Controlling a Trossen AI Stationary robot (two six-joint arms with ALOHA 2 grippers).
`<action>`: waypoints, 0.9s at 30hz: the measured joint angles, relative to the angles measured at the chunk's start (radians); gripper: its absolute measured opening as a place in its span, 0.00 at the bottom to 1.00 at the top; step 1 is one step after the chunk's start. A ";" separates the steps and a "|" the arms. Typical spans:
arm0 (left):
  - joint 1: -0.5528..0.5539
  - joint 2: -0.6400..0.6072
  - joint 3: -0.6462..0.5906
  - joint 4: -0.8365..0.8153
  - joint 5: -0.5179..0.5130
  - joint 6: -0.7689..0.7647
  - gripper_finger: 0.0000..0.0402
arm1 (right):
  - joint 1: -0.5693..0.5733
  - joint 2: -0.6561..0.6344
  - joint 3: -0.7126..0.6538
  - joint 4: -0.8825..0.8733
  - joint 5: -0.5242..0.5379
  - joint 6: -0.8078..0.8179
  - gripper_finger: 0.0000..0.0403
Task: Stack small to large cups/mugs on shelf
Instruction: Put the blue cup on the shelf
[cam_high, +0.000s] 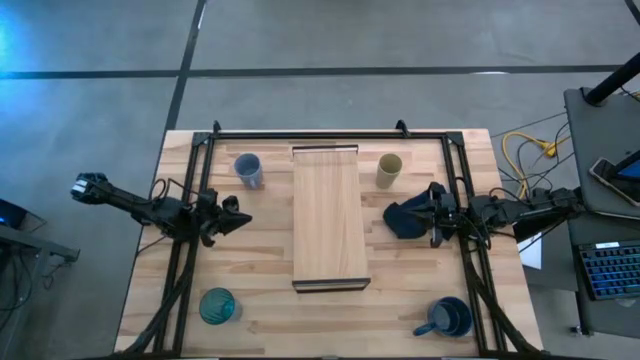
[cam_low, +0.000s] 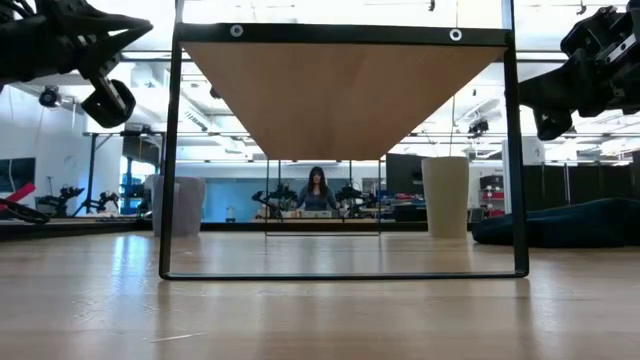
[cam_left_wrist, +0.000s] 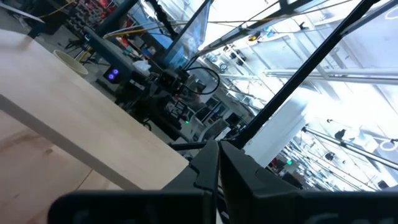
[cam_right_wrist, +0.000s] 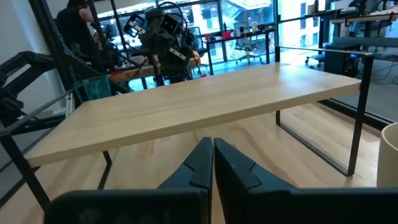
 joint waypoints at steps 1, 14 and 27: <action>0.000 0.000 0.000 0.000 0.000 0.000 0.00 | 0.000 0.000 0.000 0.000 0.000 0.006 0.02; 0.000 0.000 0.000 0.002 -0.011 0.025 0.00 | 0.000 0.000 0.000 0.000 0.000 0.059 0.02; 0.000 -0.007 0.006 0.072 -0.178 0.161 0.00 | 0.000 0.000 0.000 0.000 0.000 0.057 0.02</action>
